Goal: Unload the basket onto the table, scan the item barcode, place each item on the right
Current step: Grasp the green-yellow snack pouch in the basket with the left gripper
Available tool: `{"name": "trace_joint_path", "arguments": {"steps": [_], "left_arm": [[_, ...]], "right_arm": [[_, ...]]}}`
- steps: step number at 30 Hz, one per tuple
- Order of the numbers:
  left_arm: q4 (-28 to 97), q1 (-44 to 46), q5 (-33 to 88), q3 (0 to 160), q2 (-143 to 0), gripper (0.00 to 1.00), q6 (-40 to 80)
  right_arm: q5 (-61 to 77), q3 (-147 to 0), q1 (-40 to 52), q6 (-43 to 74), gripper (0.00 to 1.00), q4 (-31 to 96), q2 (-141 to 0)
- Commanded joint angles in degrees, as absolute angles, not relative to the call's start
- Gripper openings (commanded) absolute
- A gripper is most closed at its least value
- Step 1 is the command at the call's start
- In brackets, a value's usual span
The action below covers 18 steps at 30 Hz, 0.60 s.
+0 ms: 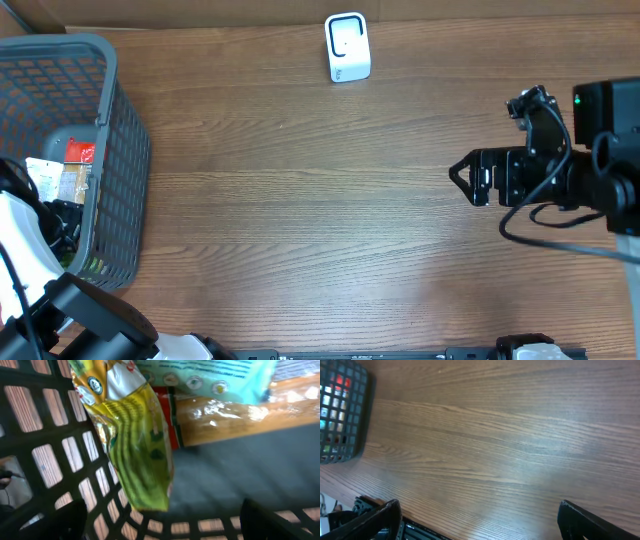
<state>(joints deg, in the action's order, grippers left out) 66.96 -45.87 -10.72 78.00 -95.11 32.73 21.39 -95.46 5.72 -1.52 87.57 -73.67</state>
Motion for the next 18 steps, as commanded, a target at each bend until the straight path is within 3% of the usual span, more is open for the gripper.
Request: {"name": "trace_joint_path", "arguments": {"steps": [1, 8, 13, 14, 16, 18], "left_arm": [[65.3, -46.2, -14.6, 75.7, -95.2, 0.88, 33.9], [58.5, -46.2, -15.9, 70.9, -95.2, 0.88, 33.8], [54.2, -46.2, -17.0, 66.6, -95.2, 0.80, 33.8], [53.5, -46.2, -17.0, 65.8, -95.2, 0.73, 33.8], [53.0, -46.2, -16.9, 65.3, -95.2, 0.45, 33.8], [52.6, -46.2, -16.9, 65.3, -95.2, 0.32, 33.8]], "right_arm": [[20.6, -96.8, 6.0, -1.8, 1.00, 87.8, -74.8], [20.6, -96.8, 6.0, -1.8, 1.00, 87.8, -77.5], [20.6, -96.8, 6.0, -1.8, 1.00, 87.7, -78.3], [20.6, -96.8, 6.0, -1.8, 1.00, 87.5, -78.4], [20.6, -96.8, 6.0, -1.8, 1.00, 87.4, -78.5], [20.6, -96.8, 6.0, -1.8, 1.00, 87.2, -78.5]]}}
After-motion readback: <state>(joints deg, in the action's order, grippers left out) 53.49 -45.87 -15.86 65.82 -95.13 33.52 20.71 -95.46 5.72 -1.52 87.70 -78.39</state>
